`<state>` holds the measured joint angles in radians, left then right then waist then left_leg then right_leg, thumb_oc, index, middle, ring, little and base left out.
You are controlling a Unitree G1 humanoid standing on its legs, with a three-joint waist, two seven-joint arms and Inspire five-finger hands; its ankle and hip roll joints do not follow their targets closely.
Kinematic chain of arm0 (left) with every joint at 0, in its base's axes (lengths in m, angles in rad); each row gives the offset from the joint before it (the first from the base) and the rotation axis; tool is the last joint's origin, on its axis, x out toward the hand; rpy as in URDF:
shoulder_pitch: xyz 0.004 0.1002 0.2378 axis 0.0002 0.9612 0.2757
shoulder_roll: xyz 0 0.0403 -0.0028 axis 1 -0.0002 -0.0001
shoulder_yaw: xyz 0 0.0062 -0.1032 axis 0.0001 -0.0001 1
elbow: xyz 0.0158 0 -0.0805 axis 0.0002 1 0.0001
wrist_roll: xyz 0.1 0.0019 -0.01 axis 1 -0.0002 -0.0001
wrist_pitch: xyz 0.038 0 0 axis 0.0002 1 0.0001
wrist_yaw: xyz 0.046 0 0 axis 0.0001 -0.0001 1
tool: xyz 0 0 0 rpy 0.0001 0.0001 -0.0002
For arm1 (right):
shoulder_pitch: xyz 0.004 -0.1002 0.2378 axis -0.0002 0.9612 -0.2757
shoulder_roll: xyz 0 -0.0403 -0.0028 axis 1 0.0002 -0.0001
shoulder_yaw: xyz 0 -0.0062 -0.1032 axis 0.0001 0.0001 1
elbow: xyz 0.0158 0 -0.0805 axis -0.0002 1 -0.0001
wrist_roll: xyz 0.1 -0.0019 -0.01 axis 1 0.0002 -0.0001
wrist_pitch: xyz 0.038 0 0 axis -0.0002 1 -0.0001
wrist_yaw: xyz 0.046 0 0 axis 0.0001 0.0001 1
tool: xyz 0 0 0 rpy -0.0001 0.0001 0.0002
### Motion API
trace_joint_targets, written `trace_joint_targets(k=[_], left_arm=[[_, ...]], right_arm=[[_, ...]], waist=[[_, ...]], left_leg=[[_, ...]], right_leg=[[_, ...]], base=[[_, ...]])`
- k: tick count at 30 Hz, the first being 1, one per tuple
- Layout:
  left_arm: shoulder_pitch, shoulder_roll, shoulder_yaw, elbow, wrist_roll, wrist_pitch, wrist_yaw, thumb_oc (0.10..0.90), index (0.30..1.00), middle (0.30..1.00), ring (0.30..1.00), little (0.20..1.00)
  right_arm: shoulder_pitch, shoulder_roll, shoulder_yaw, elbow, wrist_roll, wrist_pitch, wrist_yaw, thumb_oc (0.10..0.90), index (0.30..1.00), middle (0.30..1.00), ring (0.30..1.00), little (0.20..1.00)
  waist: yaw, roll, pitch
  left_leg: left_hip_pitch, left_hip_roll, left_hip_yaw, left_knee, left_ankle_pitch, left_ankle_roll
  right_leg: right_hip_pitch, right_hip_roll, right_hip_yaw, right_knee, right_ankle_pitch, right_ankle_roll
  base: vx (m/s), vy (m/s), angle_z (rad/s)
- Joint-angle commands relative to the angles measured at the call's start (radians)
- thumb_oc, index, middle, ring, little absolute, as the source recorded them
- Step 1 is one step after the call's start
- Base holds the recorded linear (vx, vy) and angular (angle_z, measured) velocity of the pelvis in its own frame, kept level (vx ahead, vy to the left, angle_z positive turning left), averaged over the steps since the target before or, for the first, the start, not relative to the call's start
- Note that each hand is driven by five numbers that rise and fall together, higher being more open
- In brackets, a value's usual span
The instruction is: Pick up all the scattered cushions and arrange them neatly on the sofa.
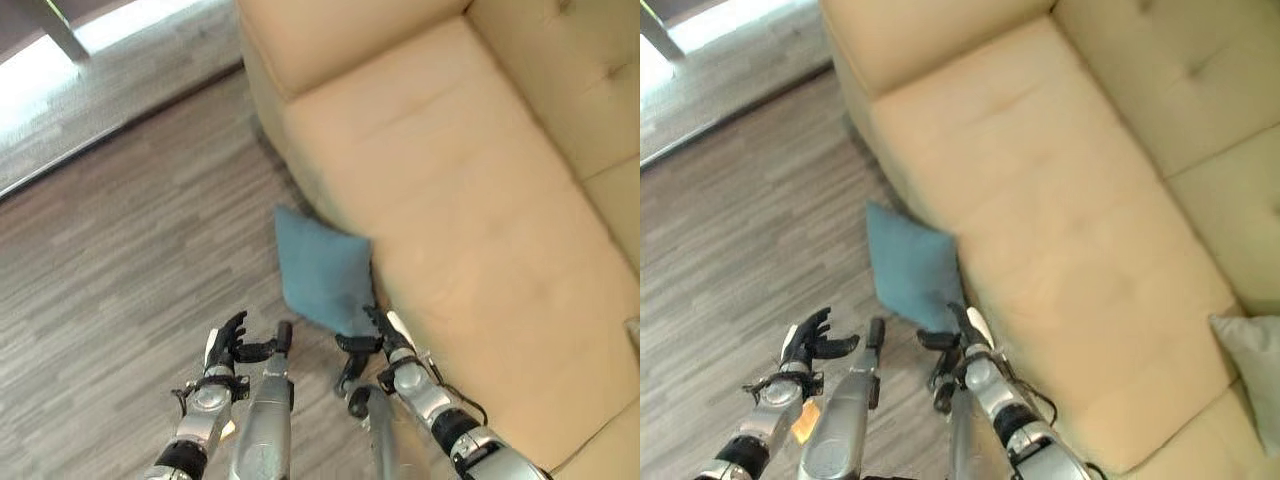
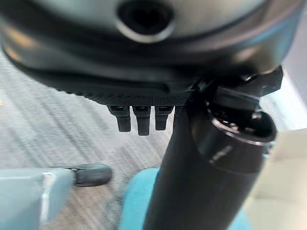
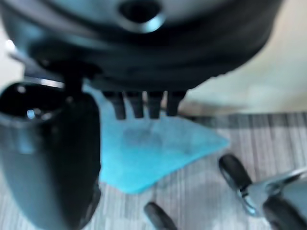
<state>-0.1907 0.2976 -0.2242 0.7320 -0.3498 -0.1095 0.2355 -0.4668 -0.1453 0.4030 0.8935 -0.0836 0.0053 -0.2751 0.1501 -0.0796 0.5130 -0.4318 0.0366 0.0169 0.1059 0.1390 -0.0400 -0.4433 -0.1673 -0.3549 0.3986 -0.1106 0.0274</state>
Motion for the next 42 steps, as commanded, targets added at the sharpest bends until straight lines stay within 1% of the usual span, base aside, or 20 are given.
trace_joint_targets(k=[1,3,5,6,8,11,13,20,22,26,30,34,35,36,39,42], left_arm=[[0.014,0.033,0.018,-0.081,-0.037,-0.069,0.051,0.800,0.900,0.900,0.900,0.900],[-0.015,0.046,0.022,-0.088,-0.051,-0.078,0.068,0.800,0.900,0.900,0.900,0.900],[-0.027,0.050,0.025,-0.091,-0.060,-0.082,0.074,0.800,0.900,0.900,0.900,0.900],[-0.055,0.061,0.031,-0.107,-0.081,-0.093,0.090,0.800,0.900,0.900,0.900,0.900],[-0.080,0.073,0.037,-0.123,-0.085,-0.101,0.102,0.800,0.900,0.900,0.900,0.900],[-0.149,0.095,0.035,-0.131,-0.090,-0.111,0.126,0.800,0.900,0.900,0.900,0.900],[-0.175,0.100,0.026,-0.134,-0.092,-0.111,0.131,0.800,0.900,0.900,0.900,0.900],[-0.253,0.099,0.004,-0.127,-0.113,-0.114,0.141,0.800,0.900,0.900,0.900,0.900],[-0.297,0.097,-0.009,-0.108,-0.124,-0.114,0.143,0.800,0.900,0.900,0.900,0.900],[-0.344,0.101,-0.027,-0.084,-0.142,-0.114,0.141,0.800,0.900,0.900,0.900,0.900],[-0.394,0.110,-0.037,-0.046,-0.158,-0.115,0.138,0.800,0.900,0.900,0.900,0.900],[-0.444,0.123,-0.058,0.001,-0.159,-0.120,0.133,0.800,0.900,0.900,0.900,0.900],[-0.456,0.127,-0.064,0.011,-0.162,-0.123,0.130,0.800,0.900,0.900,0.900,0.900],[-0.456,0.130,-0.067,0.009,-0.162,-0.125,0.129,0.800,0.900,0.900,0.900,0.900],[-0.433,0.143,-0.066,-0.016,-0.170,-0.137,0.120,0.800,0.900,0.900,0.900,0.900],[-0.381,0.148,-0.044,-0.073,-0.170,-0.143,0.118,0.800,0.900,0.900,0.900,0.900]], right_arm=[[-0.035,-0.036,-0.016,-0.035,0.036,-0.007,-0.077,0.800,0.900,0.900,0.900,0.900],[-0.080,-0.056,-0.022,-0.023,0.042,-0.006,-0.094,0.800,0.900,0.900,0.900,0.900],[-0.099,-0.066,-0.024,-0.021,0.046,-0.003,-0.102,0.800,0.900,0.900,0.900,0.900],[-0.132,-0.085,-0.033,-0.018,0.049,0.002,-0.122,0.800,0.900,0.900,0.900,0.900],[-0.165,-0.100,-0.038,-0.018,0.045,0.004,-0.141,0.800,0.900,0.900,0.900,0.900],[-0.223,-0.128,-0.069,-0.012,0.078,0.001,-0.170,0.800,0.900,0.900,0.900,0.900],[-0.245,-0.136,-0.069,-0.010,0.088,0.002,-0.178,0.800,0.900,0.900,0.900,0.900],[-0.334,-0.142,-0.069,0.001,0.112,0.001,-0.191,0.800,0.900,0.900,0.900,0.900],[-0.393,-0.140,-0.057,0.008,0.128,0.001,-0.195,0.800,0.900,0.900,0.900,0.900],[-0.475,-0.124,-0.041,0.010,0.150,-0.004,-0.194,0.800,0.900,0.900,0.900,0.900],[-0.545,-0.106,-0.015,0.011,0.154,-0.014,-0.183,0.800,0.900,0.900,0.900,0.900],[-0.626,-0.072,0.009,0.024,0.193,-0.036,-0.167,0.800,0.900,0.900,0.900,0.900],[-0.647,-0.064,0.012,0.033,0.210,-0.046,-0.164,0.544,0.516,0.516,0.516,0.516],[-0.664,-0.059,0.010,0.032,0.220,-0.049,-0.165,0.405,0.307,0.307,0.307,0.307],[-0.697,-0.058,0.005,0.025,0.258,-0.071,-0.163,0.400,0.300,0.300,0.300,0.300],[-0.680,-0.076,-0.002,-0.029,0.260,-0.080,-0.167,0.400,0.300,0.300,0.300,0.300]], waist=[[0.012,-0.003,0.006],[0.013,0.003,0.007],[0.010,0.005,0.007],[0.007,0.013,0.007],[0.002,0.019,0.007],[-0.011,0.024,0.007],[-0.018,0.027,0.007],[-0.027,0.032,0.007],[-0.028,0.037,0.007],[-0.025,0.052,0.007],[-0.019,0.063,0.007],[-0.019,0.074,0.007],[-0.018,0.077,0.007],[-0.016,0.080,0.007],[-0.009,0.086,0.007],[-0.008,0.088,0.007]], left_leg=[[-0.076,-0.060,0.034,0.108,-0.186,0.030],[-0.140,-0.061,0.032,0.134,-0.188,0.030],[-0.163,-0.062,0.032,0.141,-0.189,0.031],[-0.221,-0.063,0.028,0.160,-0.187,0.031],[-0.262,-0.064,0.024,0.166,-0.186,0.032],[-0.331,-0.065,0.021,0.176,-0.184,0.035],[-0.361,-0.066,0.018,0.180,-0.184,0.038],[-0.413,-0.075,0.013,0.181,-0.185,0.048],[-0.437,-0.081,0.012,0.185,-0.185,0.054],[-0.458,-0.087,0.008,0.180,-0.180,0.057],[-0.467,-0.092,0.002,0.178,-0.172,0.055],[-0.455,-0.095,0.004,0.175,-0.172,0.054],[-0.452,-0.096,0.005,0.175,-0.173,0.054],[-0.449,-0.096,0.005,0.175,-0.173,0.053],[-0.437,-0.096,0.005,0.170,-0.172,0.052],[-0.416,-0.098,0.004,0.161,-0.172,0.052]], right_leg=[[-0.014,-0.039,0.068,-0.115,0.025,0.056],[-0.079,-0.046,0.070,-0.083,0.020,0.053],[-0.102,-0.049,0.070,-0.071,0.017,0.053],[-0.160,-0.056,0.067,-0.049,0.015,0.051],[-0.206,-0.059,0.065,-0.033,0.013,0.052],[-0.281,-0.065,0.066,-0.005,0.006,0.054],[-0.316,-0.068,0.066,0.011,0.002,0.055],[-0.383,-0.078,0.073,0.045,-0.007,0.059],[-0.412,-0.081,0.080,0.059,-0.010,0.062],[-0.438,-0.085,0.084,0.075,-0.017,0.062],[-0.453,-0.086,0.086,0.091,-0.025,0.061],[-0.448,-0.084,0.092,0.096,-0.033,0.055],[-0.445,-0.082,0.094,0.098,-0.034,0.053],[-0.442,-0.083,0.093,0.098,-0.035,0.052],[-0.434,-0.083,0.093,0.098,-0.035,0.051],[-0.421,-0.082,0.096,0.097,-0.034,0.051]], base=[[-0.03,-0.049,0.09],[-0.06,-0.034,0.12],[-0.03,-0.029,0.15],[-0.04,-0.030,0.15],[-0.02,-0.031,0.14],[0.00,-0.016,0.08],[0.03,-0.002,0.06],[0.03,0.015,0.05],[0.04,0.032,0.02],[0.03,0.025,0.03],[0.03,-0.004,0.09],[0.00,0.011,0.05],[0.00,0.000,0.00],[0.00,0.000,0.00],[0.00,0.000,0.00],[0.00,0.000,0.00]])
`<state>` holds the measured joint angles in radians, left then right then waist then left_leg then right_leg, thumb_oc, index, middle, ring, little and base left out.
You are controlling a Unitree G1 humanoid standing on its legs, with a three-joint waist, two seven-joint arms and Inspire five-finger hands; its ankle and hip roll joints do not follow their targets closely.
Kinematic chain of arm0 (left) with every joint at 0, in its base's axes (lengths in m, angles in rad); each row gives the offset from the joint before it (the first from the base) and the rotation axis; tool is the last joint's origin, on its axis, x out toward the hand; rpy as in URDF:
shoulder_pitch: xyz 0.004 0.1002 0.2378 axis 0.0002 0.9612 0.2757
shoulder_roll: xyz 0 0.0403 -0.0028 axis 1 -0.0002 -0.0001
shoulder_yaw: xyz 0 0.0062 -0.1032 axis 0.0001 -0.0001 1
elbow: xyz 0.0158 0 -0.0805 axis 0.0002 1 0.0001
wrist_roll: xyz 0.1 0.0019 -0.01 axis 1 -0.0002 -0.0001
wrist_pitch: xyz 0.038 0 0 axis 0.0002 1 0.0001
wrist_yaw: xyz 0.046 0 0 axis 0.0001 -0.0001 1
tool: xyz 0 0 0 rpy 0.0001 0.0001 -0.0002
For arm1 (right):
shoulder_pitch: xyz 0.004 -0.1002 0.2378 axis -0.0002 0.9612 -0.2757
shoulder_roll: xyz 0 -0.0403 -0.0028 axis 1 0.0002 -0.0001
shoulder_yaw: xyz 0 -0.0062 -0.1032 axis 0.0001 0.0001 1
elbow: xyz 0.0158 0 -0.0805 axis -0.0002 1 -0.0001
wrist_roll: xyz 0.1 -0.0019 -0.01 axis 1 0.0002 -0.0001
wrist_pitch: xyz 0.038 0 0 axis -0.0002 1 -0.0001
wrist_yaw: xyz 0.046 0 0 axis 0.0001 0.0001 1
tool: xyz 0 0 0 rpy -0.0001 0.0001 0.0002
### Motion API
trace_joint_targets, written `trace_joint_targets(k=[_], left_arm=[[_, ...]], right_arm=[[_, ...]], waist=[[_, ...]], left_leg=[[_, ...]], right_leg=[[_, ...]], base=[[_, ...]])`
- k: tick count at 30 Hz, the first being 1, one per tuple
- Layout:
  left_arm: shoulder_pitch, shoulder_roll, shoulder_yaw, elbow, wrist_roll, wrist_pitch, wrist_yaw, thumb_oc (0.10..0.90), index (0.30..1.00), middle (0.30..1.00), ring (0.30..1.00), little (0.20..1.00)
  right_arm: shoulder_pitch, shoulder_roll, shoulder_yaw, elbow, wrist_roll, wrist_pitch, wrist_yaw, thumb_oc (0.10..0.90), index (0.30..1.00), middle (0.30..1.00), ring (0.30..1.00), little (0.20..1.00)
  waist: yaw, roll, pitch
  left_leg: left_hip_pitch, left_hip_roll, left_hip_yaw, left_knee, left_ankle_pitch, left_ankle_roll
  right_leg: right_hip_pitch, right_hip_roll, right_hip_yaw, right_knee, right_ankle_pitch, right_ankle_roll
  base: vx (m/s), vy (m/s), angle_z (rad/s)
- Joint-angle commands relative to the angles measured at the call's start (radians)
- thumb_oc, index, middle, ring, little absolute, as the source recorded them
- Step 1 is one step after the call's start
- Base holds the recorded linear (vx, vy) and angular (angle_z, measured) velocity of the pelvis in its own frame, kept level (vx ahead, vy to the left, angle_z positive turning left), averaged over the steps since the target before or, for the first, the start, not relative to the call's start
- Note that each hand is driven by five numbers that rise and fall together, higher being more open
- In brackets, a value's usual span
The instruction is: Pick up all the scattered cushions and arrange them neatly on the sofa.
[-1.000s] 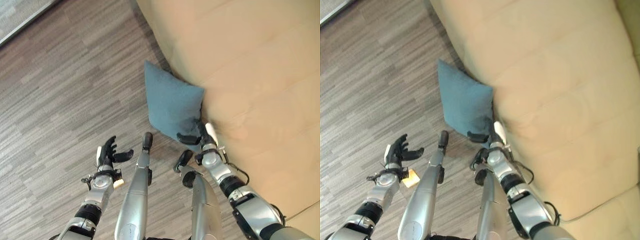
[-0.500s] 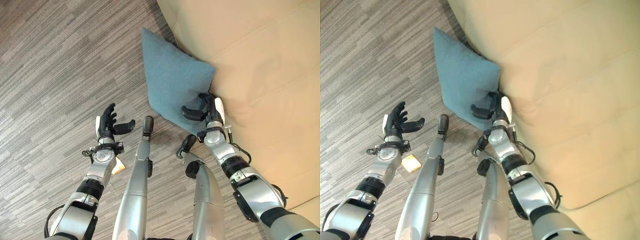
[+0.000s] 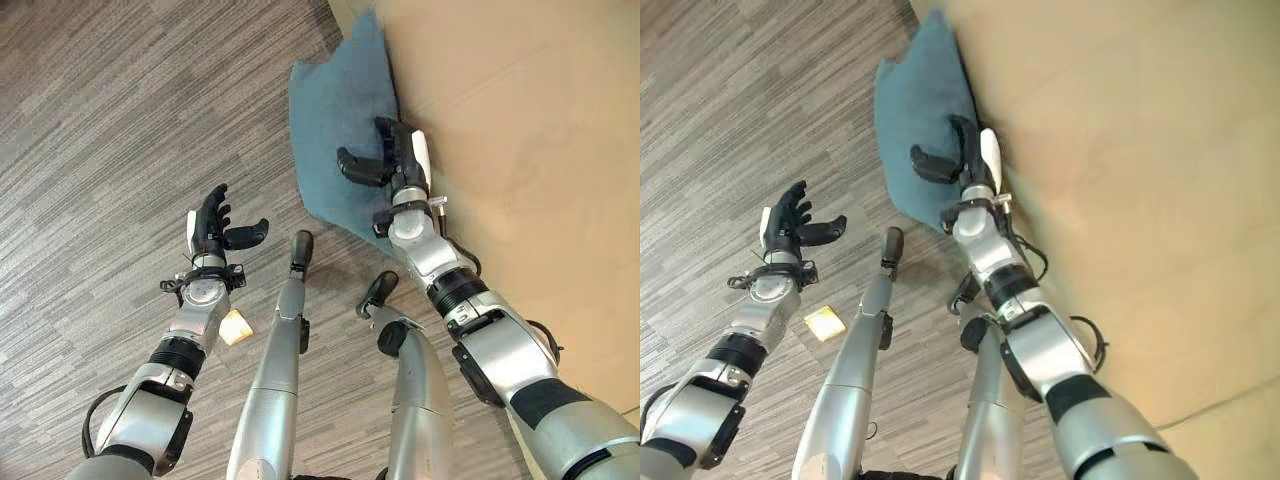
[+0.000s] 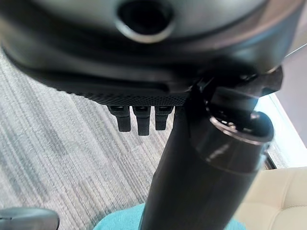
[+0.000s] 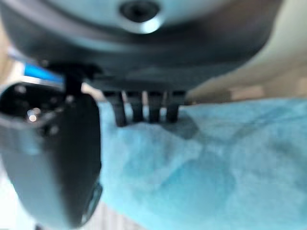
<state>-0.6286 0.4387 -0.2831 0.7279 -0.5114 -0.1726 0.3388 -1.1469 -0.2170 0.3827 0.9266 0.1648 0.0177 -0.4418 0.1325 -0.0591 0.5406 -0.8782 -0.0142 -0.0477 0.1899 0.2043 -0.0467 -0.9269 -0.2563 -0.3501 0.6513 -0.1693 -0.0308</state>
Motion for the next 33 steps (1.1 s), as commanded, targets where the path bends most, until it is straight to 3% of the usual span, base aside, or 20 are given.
trace_joint_targets(k=[1,7,17,19,20,23,33], left_arm=[[0.058,0.007,0.016,-0.070,-0.008,-0.080,0.015,0.800,0.900,0.900,0.900,0.900],[0.059,-0.010,0.042,-0.077,0.002,-0.077,0.024,0.800,0.900,0.900,0.900,0.900],[0.071,-0.016,0.075,-0.114,0.019,-0.065,0.033,0.800,0.900,0.900,0.900,0.900],[0.080,-0.010,0.085,-0.123,0.014,-0.063,0.033,0.800,0.900,0.900,0.900,0.900],[0.080,-0.010,0.085,-0.123,0.014,-0.063,0.033,0.800,0.900,0.900,0.900,0.900],[0.070,-0.001,0.078,-0.112,0.014,-0.056,0.034,0.800,0.900,0.900,0.900,0.900],[0.047,-0.004,0.045,-0.061,0.016,-0.046,0.052,0.800,0.900,0.900,0.900,0.900]], right_arm=[[0.001,-0.004,0.019,-0.063,0.011,-0.091,0.000,0.400,0.300,0.300,0.300,0.300],[0.048,-0.038,0.017,-0.125,-0.024,-0.087,0.006,0.400,0.300,0.300,0.300,0.300],[0.173,-0.106,-0.015,-0.277,-0.070,-0.097,0.019,0.400,0.300,0.300,0.300,0.300],[0.195,-0.126,0.000,-0.253,-0.111,-0.064,0.026,0.769,0.853,0.853,0.853,0.853],[0.195,-0.126,0.000,-0.253,-0.111,-0.064,0.026,0.800,0.900,0.900,0.900,0.900],[0.188,-0.156,0.038,-0.147,-0.174,-0.007,0.037,0.800,0.900,0.900,0.900,0.900],[0.186,-0.160,0.042,0.032,-0.187,0.038,0.004,0.800,0.900,0.900,0.900,0.900]], waist=[[0.009,0.068,-0.021],[-0.006,0.058,-0.021],[-0.034,0.012,-0.021],[-0.038,-0.001,-0.022],[-0.039,-0.001,-0.022],[-0.035,-0.011,-0.022],[-0.037,-0.015,-0.021]], left_leg=[[0.031,-0.047,0.068,0.077,-0.237,0.059],[0.064,-0.048,0.067,0.065,-0.238,0.058],[0.154,-0.029,0.073,0.052,-0.242,0.046],[0.176,-0.020,0.075,0.033,-0.236,0.041],[0.176,-0.020,0.075,0.033,-0.235,0.041],[0.182,-0.016,0.075,0.024,-0.230,0.039],[0.099,-0.015,0.080,0.045,-0.233,0.052]], right_leg=[[0.064,0.007,0.091,-0.156,0.024,0.109],[0.090,0.012,0.094,-0.164,0.027,0.108],[0.184,0.024,0.086,-0.209,0.044,0.114],[0.204,0.027,0.082,-0.229,0.052,0.117],[0.204,0.027,0.082,-0.229,0.052,0.117],[0.209,0.030,0.073,-0.234,0.053,0.114],[0.123,0.027,0.074,-0.197,0.046,0.114]], base=[[0.00,0.000,0.00],[0.00,0.000,0.00],[0.00,-0.001,-0.01],[-0.03,-0.022,-0.07],[-0.02,-0.017,-0.04],[0.00,-0.033,-0.06],[0.02,-0.017,-0.01]])
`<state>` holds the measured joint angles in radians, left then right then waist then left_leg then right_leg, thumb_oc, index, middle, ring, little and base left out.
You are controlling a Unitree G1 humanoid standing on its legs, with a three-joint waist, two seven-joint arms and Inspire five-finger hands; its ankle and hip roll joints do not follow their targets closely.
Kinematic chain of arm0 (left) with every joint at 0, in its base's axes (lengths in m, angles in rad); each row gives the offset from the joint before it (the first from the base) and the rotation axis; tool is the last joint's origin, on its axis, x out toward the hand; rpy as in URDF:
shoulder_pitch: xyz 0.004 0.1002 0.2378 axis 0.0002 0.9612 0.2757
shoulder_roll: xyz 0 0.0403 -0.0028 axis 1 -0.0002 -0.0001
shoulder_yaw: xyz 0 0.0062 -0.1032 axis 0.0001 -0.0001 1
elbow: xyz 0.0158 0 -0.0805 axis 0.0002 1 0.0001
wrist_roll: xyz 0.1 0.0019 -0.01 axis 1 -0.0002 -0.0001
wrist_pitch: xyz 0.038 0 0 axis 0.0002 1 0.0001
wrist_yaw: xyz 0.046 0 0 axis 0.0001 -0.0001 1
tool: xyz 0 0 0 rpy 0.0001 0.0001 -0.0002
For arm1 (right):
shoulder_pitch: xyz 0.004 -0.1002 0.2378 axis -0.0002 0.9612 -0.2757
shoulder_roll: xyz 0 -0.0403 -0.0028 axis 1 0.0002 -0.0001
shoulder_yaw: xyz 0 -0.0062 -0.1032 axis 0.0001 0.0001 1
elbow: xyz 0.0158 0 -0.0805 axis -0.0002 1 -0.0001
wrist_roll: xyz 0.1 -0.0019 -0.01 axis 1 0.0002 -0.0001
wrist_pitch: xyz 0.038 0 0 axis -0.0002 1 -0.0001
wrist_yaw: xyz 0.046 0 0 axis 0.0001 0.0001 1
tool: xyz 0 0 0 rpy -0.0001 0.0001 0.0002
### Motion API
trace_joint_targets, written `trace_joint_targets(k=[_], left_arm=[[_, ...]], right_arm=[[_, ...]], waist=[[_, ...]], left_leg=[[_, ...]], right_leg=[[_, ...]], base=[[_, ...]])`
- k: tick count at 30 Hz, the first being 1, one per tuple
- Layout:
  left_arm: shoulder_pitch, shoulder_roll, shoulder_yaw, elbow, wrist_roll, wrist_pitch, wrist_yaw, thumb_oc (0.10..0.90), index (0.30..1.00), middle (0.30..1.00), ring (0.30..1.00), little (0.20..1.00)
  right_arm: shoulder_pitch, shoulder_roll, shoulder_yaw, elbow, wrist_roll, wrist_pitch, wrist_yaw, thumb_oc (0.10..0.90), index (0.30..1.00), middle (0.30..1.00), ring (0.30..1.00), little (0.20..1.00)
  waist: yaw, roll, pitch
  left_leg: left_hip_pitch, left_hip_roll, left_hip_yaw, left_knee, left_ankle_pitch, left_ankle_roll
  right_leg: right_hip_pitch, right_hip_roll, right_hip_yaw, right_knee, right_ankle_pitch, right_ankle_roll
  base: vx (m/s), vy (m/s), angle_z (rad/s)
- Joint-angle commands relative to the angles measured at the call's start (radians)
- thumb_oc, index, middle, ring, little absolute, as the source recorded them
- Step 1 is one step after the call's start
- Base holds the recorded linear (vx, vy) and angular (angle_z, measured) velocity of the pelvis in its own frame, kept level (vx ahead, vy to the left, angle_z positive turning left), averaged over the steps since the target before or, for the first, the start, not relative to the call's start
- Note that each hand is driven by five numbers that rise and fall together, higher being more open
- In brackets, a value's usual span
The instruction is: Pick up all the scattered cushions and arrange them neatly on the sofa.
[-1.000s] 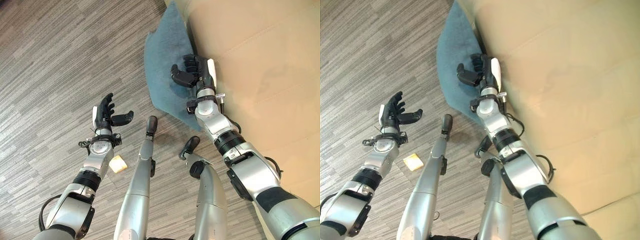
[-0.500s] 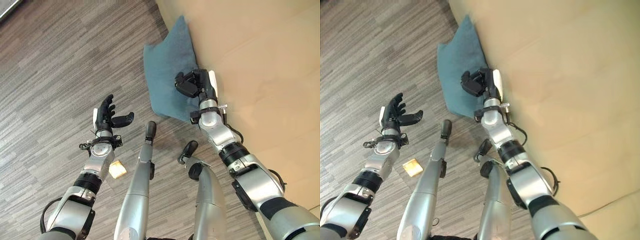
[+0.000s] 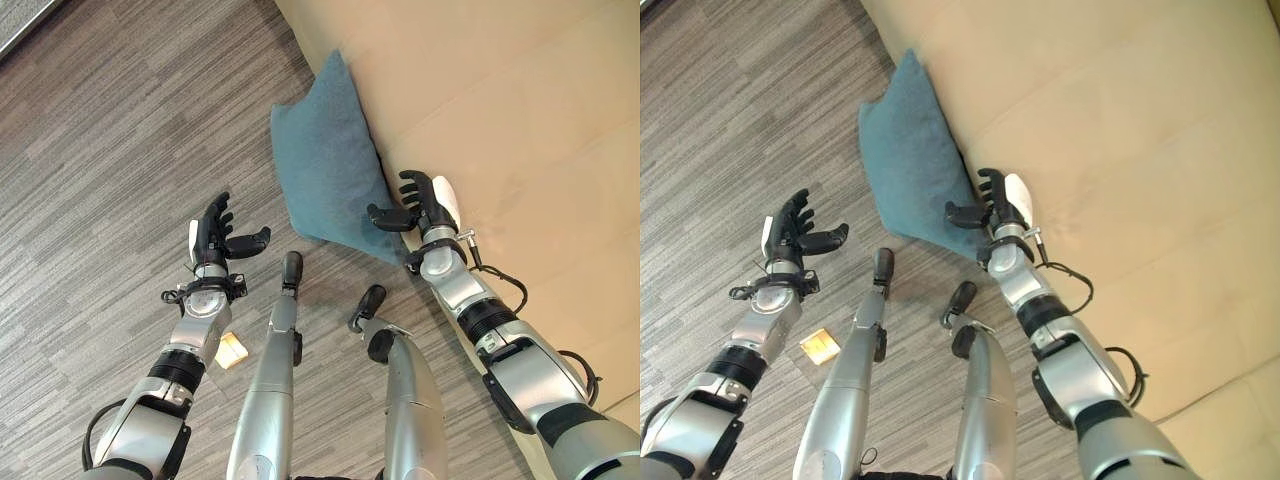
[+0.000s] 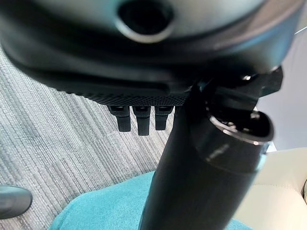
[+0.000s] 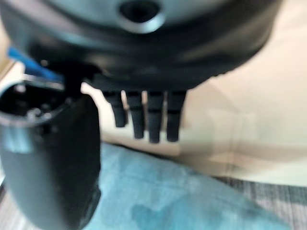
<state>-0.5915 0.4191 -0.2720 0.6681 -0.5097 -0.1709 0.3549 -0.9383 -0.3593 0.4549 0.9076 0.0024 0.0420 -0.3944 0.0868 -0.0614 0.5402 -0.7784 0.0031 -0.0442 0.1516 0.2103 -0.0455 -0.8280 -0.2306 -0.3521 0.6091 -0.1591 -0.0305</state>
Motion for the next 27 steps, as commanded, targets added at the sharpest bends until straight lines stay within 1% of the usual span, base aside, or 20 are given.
trace_joint_targets(k=[1,4,12,14,15,16,20,22,27], left_arm=[[0.010,0.016,0.034,-0.001,0.015,-0.047,0.036,0.800,0.900,0.900,0.900,0.900],[0.007,0.007,0.027,0.012,0.018,-0.047,0.038,0.800,0.900,0.900,0.900,0.900],[-0.055,0.004,-0.008,0.067,0.024,-0.045,0.045,0.800,0.900,0.900,0.900,0.900],[-0.070,0.008,-0.019,0.080,0.019,-0.043,0.048,0.800,0.900,0.900,0.900,0.900],[-0.071,0.008,-0.019,0.080,0.019,-0.043,0.048,0.800,0.900,0.900,0.900,0.900],[-0.079,0.007,-0.023,0.083,0.018,-0.043,0.051,0.800,0.900,0.900,0.900,0.900],[-0.094,-0.003,-0.033,0.088,0.014,-0.042,0.057,0.800,0.900,0.900,0.900,0.900],[-0.117,-0.009,-0.044,0.098,0.009,-0.041,0.060,0.800,0.900,0.900,0.900,0.900],[-0.178,-0.022,-0.069,0.135,-0.004,-0.042,0.063,0.800,0.900,0.900,0.900,0.900]], right_arm=[[-0.023,-0.017,-0.030,0.051,-0.024,0.013,-0.044,0.800,0.900,0.900,0.900,0.900],[-0.019,-0.010,-0.027,0.076,-0.035,0.018,-0.050,0.800,0.900,0.900,0.900,0.900],[-0.044,0.018,-0.003,0.166,-0.042,0.027,-0.056,0.800,0.900,0.900,0.900,0.900],[-0.059,0.039,0.002,0.181,-0.027,0.029,-0.056,0.800,0.900,0.900,0.900,0.900],[-0.059,0.039,0.002,0.181,-0.027,0.029,-0.056,0.800,0.900,0.900,0.900,0.900],[-0.070,0.048,0.005,0.183,-0.022,0.029,-0.057,0.800,0.900,0.900,0.900,0.900],[-0.094,0.066,0.011,0.183,-0.018,0.032,-0.060,0.800,0.900,0.900,0.900,0.900],[-0.133,0.078,0.025,0.183,-0.015,0.035,-0.060,0.800,0.900,0.900,0.900,0.900],[-0.219,0.093,0.038,0.199,0.012,0.032,-0.059,0.800,0.900,0.900,0.900,0.900]], waist=[[0.009,-0.013,-0.020],[0.005,-0.009,-0.020],[-0.004,0.006,-0.020],[-0.008,0.019,-0.020],[-0.008,0.018,-0.020],[-0.008,0.027,-0.020],[-0.010,0.041,-0.020],[-0.007,0.056,-0.020],[-0.001,0.081,-0.020]], left_leg=[[-0.002,-0.032,0.077,0.084,-0.239,0.050],[-0.012,-0.035,0.079,0.082,-0.238,0.055],[-0.043,-0.043,0.081,0.080,-0.239,0.062],[-0.080,-0.048,0.081,0.099,-0.245,0.069],[-0.082,-0.049,0.081,0.100,-0.246,0.069],[-0.108,-0.055,0.083,0.118,-0.252,0.074],[-0.140,-0.064,0.081,0.136,-0.257,0.082],[-0.170,-0.073,0.077,0.151,-0.258,0.088],[-0.205,-0.086,0.073,0.163,-0.253,0.094]], right_leg=[[0.023,0.000,0.076,-0.154,0.036,0.114],[0.008,0.001,0.078,-0.148,0.033,0.114],[-0.030,0.005,0.092,-0.138,0.025,0.114],[-0.071,0.001,0.104,-0.114,0.018,0.113],[-0.073,0.001,0.105,-0.112,0.018,0.113],[-0.099,-0.003,0.112,-0.093,0.014,0.112],[-0.137,-0.008,0.125,-0.060,0.005,0.109],[-0.173,-0.012,0.135,-0.026,-0.007,0.105],[-0.222,-0.019,0.151,0.020,-0.021,0.098]], base=[[0.04,0.000,0.01],[0.02,0.005,0.01],[0.02,0.016,0.01],[0.03,0.036,-0.02],[0.02,0.052,-0.03],[0.02,0.043,-0.02],[0.01,0.014,-0.01],[0.03,0.046,0.02],[0.01,0.025,0.04]])
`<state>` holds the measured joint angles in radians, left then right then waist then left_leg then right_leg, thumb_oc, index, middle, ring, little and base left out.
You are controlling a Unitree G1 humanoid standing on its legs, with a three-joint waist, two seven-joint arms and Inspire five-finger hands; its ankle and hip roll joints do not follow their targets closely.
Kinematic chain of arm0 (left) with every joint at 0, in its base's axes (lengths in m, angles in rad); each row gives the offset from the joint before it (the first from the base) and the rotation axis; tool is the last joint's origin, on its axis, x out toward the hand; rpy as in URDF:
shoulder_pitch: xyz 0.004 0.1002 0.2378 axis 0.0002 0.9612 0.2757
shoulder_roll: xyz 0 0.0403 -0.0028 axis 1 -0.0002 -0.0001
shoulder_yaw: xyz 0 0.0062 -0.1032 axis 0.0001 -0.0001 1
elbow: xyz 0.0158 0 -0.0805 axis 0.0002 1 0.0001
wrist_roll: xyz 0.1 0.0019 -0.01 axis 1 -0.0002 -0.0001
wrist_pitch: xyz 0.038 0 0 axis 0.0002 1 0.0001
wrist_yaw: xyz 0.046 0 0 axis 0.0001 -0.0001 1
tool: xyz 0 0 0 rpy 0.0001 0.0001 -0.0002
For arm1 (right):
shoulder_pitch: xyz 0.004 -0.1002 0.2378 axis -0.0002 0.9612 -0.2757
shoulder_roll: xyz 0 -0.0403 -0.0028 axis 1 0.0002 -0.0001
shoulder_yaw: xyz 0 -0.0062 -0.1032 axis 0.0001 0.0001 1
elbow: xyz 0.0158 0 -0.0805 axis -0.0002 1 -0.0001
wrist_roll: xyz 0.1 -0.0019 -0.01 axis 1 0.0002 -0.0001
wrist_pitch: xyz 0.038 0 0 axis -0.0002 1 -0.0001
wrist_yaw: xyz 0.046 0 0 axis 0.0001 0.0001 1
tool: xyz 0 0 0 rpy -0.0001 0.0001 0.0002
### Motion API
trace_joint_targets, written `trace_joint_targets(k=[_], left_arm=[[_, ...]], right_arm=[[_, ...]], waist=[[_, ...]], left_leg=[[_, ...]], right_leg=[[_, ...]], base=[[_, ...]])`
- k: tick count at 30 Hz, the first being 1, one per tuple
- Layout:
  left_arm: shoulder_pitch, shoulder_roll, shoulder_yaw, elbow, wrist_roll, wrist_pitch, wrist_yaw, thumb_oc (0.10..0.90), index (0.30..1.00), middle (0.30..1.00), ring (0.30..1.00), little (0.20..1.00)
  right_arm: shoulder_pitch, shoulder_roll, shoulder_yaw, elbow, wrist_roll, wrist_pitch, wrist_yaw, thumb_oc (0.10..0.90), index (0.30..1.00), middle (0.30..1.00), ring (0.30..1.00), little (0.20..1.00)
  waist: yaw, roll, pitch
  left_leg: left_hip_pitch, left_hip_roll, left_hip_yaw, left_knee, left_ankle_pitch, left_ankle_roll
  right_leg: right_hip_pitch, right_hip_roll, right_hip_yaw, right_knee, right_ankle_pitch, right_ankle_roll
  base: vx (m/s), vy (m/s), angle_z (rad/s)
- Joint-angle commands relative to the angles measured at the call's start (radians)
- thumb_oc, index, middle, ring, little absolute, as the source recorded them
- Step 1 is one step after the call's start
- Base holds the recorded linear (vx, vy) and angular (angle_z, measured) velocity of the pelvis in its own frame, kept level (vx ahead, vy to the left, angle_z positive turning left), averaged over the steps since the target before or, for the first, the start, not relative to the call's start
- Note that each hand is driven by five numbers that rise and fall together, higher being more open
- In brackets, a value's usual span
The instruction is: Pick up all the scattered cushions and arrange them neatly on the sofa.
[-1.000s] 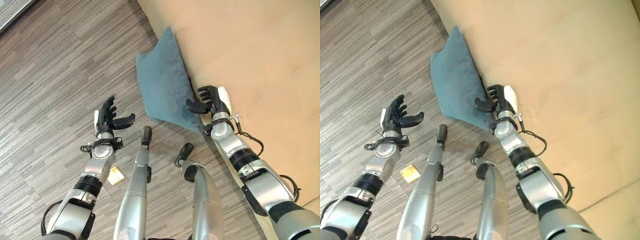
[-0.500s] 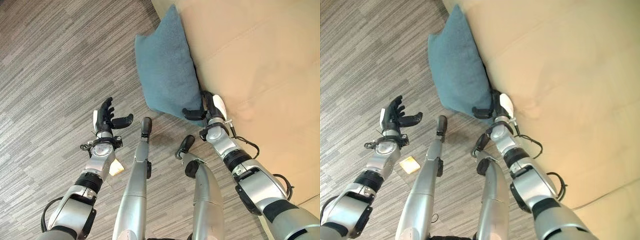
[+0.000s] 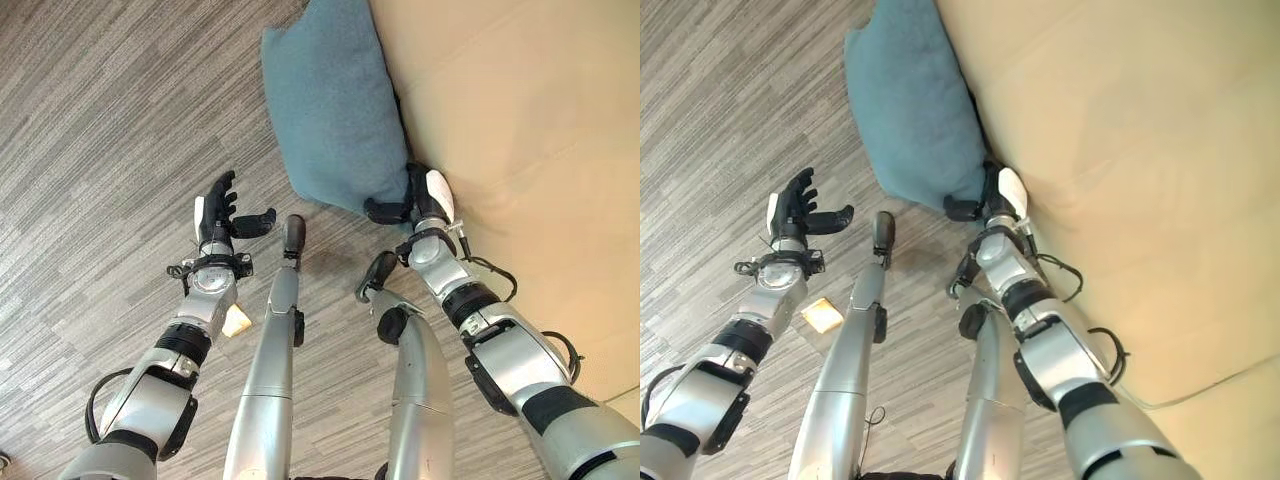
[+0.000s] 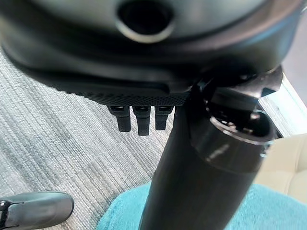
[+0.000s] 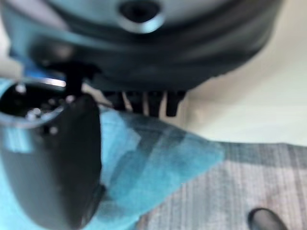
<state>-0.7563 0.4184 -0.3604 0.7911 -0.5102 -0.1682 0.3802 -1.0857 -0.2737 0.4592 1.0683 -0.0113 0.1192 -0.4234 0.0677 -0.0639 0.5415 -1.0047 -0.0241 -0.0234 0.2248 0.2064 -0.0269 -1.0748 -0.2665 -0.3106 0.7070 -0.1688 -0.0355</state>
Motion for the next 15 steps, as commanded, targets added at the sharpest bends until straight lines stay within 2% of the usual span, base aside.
trace_joint_targets(k=[1,2,3,4,13,15], left_arm=[[-0.024,-0.020,0.018,0.018,-0.006,-0.045,0.037,0.800,0.900,0.900,0.900,0.900],[-0.025,-0.020,0.018,0.019,-0.007,-0.045,0.036,0.800,0.900,0.900,0.900,0.900],[-0.032,-0.014,0.017,0.022,-0.012,-0.047,0.032,0.800,0.900,0.900,0.900,0.900],[-0.031,-0.012,0.019,0.022,-0.015,-0.049,0.029,0.800,0.900,0.900,0.900,0.900],[0.028,-0.012,0.074,-0.028,-0.021,-0.050,0.024,0.800,0.900,0.900,0.900,0.900],[0.052,-0.017,0.098,-0.051,-0.015,-0.048,0.020,0.800,0.900,0.900,0.900,0.900]], right_arm=[[-0.086,0.007,0.031,0.042,0.038,-0.047,-0.030,0.800,0.900,0.900,0.900,0.900],[-0.088,0.007,0.031,0.043,0.038,-0.048,-0.030,0.701,0.752,0.752,0.752,0.752],[-0.112,0.010,0.023,0.040,0.064,-0.057,-0.029,0.413,0.319,0.319,0.319,0.319],[-0.119,0.013,0.021,0.035,0.074,-0.060,-0.028,0.400,0.300,0.300,0.300,0.300],[-0.058,0.017,-0.006,-0.101,0.071,-0.083,-0.034,0.400,0.300,0.300,0.300,0.300],[-0.013,0.000,-0.015,-0.162,0.049,-0.087,-0.031,0.400,0.300,0.300,0.300,0.300]], waist=[[0.020,0.086,-0.021],[0.020,0.086,-0.021],[0.024,0.091,-0.021],[0.026,0.091,-0.021],[0.025,0.067,-0.021],[0.019,0.047,-0.021]], left_leg=[[0.016,-0.061,0.050,0.092,-0.247,0.076],[0.015,-0.062,0.050,0.092,-0.247,0.076],[0.007,-0.067,0.047,0.099,-0.245,0.076],[0.007,-0.068,0.045,0.100,-0.245,0.076],[0.054,-0.057,0.034,0.071,-0.233,0.062],[0.089,-0.048,0.030,0.048,-0.227,0.052]], right_leg=[[0.019,0.016,0.113,-0.071,-0.014,0.102],[0.018,0.015,0.113,-0.070,-0.015,0.102],[0.008,0.014,0.116,-0.054,-0.020,0.099],[0.009,0.015,0.117,-0.052,-0.021,0.098],[0.057,0.029,0.101,-0.081,-0.020,0.094],[0.095,0.039,0.091,-0.113,-0.013,0.096]], base=[[0.01,0.008,0.03],[0.01,0.002,0.05],[0.00,-0.007,0.04],[0.00,-0.011,0.05],[-0.01,-0.010,0.02],[-0.04,-0.065,0.05]])
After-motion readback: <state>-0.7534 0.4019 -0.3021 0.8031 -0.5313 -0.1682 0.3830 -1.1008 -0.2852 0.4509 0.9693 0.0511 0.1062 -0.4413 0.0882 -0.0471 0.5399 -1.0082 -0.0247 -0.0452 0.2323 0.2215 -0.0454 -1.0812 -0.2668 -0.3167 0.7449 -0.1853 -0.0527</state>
